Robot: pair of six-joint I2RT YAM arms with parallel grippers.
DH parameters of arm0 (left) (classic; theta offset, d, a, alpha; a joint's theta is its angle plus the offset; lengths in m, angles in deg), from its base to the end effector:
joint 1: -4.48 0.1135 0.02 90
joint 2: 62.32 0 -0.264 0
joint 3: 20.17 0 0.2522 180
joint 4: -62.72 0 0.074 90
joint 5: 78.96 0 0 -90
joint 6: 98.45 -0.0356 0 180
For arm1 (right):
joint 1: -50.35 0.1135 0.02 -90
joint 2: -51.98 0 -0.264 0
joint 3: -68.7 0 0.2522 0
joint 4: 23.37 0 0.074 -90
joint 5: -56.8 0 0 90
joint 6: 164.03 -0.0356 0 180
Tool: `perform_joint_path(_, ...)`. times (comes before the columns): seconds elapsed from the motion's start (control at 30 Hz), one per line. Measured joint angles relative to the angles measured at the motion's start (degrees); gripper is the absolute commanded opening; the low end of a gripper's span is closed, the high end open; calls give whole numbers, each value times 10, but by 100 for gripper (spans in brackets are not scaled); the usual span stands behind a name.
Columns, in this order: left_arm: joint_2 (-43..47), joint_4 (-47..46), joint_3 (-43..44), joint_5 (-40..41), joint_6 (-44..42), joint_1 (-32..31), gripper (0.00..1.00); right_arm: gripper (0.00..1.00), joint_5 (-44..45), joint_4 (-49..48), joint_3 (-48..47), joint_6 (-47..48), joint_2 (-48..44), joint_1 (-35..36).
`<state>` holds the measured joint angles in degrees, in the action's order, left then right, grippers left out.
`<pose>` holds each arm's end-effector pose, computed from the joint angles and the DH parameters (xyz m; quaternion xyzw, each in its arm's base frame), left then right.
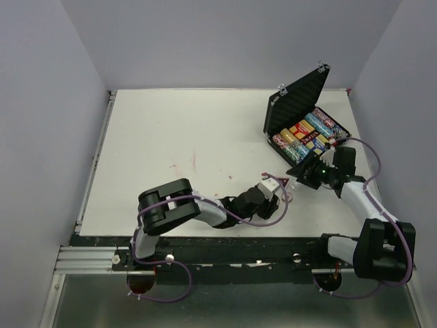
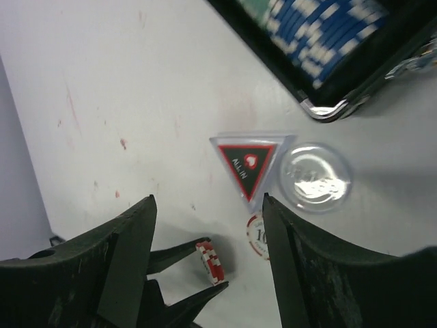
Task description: Pack up texas hold em set
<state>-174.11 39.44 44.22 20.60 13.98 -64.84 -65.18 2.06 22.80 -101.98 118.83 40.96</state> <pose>0.1427 -0.3612 0.1284 0.2912 0.7853 -0.3403 0.4275 0.2237 -0.0179 0.1906 0.1887 0.8783 0.3100 0.3112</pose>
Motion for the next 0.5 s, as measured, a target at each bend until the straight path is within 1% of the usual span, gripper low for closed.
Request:
perform_joint_path(0.2, 13, -62, -28, -4, -6, 0, 27, 64, -26, 31, 3, 10, 16, 87)
perform_joint_path(0.5, 31, -122, -59, -4, -6, 5, 27, 55, -51, 55, 10, 10, 16, 115)
